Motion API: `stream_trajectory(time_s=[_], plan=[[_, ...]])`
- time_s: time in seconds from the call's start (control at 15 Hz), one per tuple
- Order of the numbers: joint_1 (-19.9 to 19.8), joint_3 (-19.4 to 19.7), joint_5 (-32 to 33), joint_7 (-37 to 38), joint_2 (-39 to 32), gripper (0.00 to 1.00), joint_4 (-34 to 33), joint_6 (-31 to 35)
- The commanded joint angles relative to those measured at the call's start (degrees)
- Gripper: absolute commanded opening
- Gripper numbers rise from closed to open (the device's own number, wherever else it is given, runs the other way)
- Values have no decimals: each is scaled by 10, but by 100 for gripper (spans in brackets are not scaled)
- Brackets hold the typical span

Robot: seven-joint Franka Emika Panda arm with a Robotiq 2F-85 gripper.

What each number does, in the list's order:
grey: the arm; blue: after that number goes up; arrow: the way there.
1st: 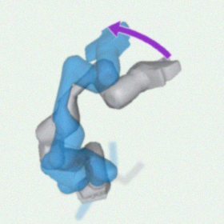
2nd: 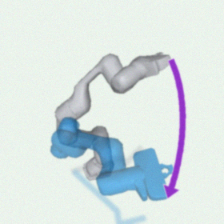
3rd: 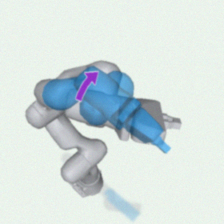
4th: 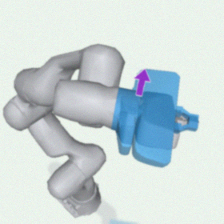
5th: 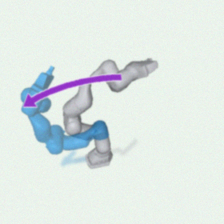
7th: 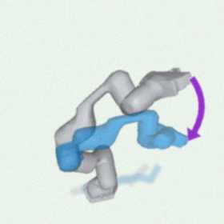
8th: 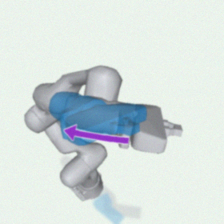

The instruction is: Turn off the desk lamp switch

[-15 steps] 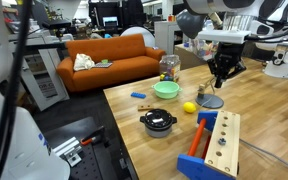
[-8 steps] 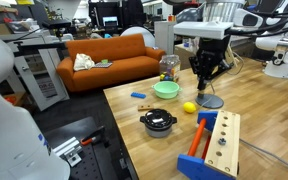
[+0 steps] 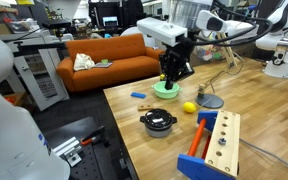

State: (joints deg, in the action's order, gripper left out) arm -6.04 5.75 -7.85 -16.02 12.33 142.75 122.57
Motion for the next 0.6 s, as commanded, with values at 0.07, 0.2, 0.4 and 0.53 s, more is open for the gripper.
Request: stream_trajectory(time_s=[0.07, 0.2, 0.4, 0.53], plan=[[10, 12, -13, -11, 16, 1, 17, -4], [11, 14, -15, -12, 20, 1, 18, -4], [11, 14, -15, -12, 20, 1, 18, -4], [11, 14, -15, -12, 20, 1, 18, -4]])
